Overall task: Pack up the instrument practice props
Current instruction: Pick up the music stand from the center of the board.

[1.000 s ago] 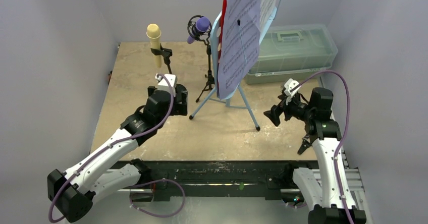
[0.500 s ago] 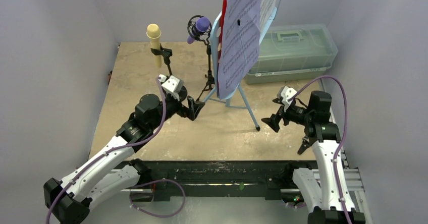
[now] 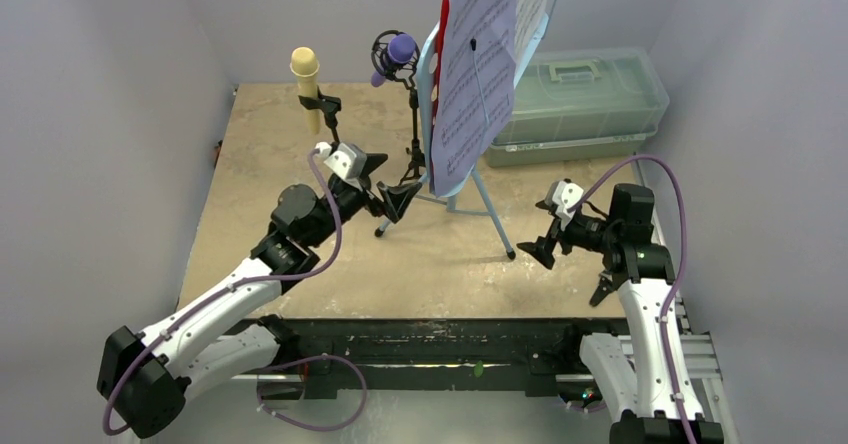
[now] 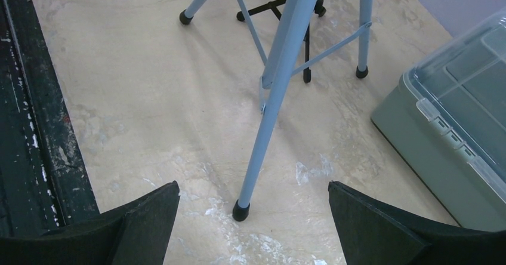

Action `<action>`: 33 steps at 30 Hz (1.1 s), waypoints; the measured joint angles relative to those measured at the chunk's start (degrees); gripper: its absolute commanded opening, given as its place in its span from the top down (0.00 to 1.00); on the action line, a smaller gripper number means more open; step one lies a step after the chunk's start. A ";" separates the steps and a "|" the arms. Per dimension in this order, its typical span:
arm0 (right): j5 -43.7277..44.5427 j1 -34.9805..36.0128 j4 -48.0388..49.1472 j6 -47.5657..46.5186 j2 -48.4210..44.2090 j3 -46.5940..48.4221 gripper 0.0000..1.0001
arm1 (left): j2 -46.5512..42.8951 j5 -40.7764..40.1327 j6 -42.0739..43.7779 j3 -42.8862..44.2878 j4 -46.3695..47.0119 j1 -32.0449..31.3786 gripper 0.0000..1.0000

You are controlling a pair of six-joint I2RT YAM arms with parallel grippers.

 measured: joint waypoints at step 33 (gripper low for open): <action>0.04 0.00 -1.22 -1.44 -0.07 0.00 0.01 | 41.68 15.50 1.03 21.05 42.36 0.00 0.54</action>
